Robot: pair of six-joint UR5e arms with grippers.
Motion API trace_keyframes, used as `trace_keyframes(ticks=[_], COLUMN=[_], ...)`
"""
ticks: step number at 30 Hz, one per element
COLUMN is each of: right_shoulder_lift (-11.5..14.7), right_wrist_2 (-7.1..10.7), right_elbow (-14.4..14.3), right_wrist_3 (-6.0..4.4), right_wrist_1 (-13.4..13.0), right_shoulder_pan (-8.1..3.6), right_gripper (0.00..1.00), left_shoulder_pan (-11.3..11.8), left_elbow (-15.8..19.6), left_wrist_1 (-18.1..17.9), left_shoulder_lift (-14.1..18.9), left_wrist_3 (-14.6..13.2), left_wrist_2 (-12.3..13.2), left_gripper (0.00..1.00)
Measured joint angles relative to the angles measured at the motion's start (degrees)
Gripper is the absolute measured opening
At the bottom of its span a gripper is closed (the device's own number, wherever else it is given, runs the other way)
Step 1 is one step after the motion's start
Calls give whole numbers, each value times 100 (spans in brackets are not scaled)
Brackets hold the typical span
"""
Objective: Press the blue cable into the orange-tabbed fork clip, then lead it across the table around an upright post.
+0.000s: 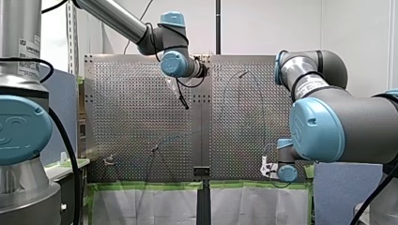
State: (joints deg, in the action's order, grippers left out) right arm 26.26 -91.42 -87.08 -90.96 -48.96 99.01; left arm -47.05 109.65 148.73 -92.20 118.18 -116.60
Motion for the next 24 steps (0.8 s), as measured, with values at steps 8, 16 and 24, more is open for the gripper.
trace_keyframes(ticks=[8, 16, 24], right_shoulder_lift=[3, 4, 2], right_wrist_2=[0, -5, -5], right_elbow=[2, 2, 2], right_wrist_3=[5, 6, 8], right_wrist_1=[0, 0, 0], right_shoulder_pan=[0, 0, 0], right_gripper=[0, 0, 0], left_shoulder_pan=[102, 222, 370], left_elbow=[443, 953, 1391], left_wrist_1=[-114, -288, -464], left_shoulder_lift=[-21, -27, -35], left_wrist_3=[-20, -24, -22], left_wrist_2=[2, 2, 11], left_gripper=[100, 100, 100])
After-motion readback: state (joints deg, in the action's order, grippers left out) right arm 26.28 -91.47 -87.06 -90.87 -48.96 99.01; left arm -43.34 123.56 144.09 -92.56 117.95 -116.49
